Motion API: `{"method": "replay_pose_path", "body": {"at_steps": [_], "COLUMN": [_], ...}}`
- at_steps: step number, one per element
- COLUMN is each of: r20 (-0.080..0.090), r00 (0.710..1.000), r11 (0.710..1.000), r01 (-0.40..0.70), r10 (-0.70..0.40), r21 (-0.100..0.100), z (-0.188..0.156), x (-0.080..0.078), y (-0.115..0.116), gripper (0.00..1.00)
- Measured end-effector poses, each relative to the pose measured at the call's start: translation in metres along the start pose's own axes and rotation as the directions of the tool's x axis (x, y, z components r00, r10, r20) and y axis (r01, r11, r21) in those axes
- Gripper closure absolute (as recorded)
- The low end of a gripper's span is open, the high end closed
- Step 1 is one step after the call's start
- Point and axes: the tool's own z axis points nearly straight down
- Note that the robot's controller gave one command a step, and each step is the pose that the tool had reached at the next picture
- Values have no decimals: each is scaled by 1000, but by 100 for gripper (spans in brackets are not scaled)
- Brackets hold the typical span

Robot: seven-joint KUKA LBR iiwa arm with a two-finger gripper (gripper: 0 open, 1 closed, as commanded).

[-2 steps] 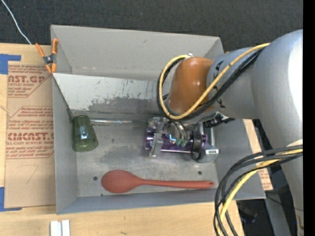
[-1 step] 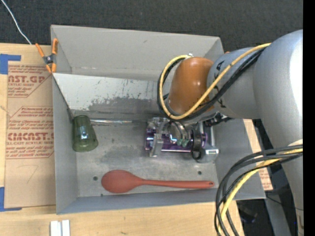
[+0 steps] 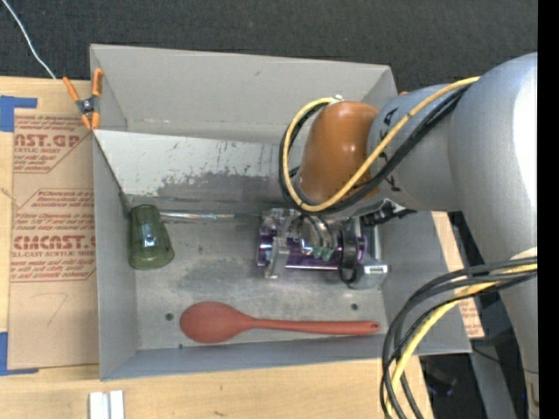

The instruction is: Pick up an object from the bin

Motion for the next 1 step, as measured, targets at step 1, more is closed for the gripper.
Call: {"method": "replay_pose_path", "body": {"at_steps": [1], "r20": [2], "r00": [1000], "r11": [1000], "r01": [-1], "r10": [1], "r21": [-1], "z": [0], "x": [-1], "y": [1], "gripper": [100]}}
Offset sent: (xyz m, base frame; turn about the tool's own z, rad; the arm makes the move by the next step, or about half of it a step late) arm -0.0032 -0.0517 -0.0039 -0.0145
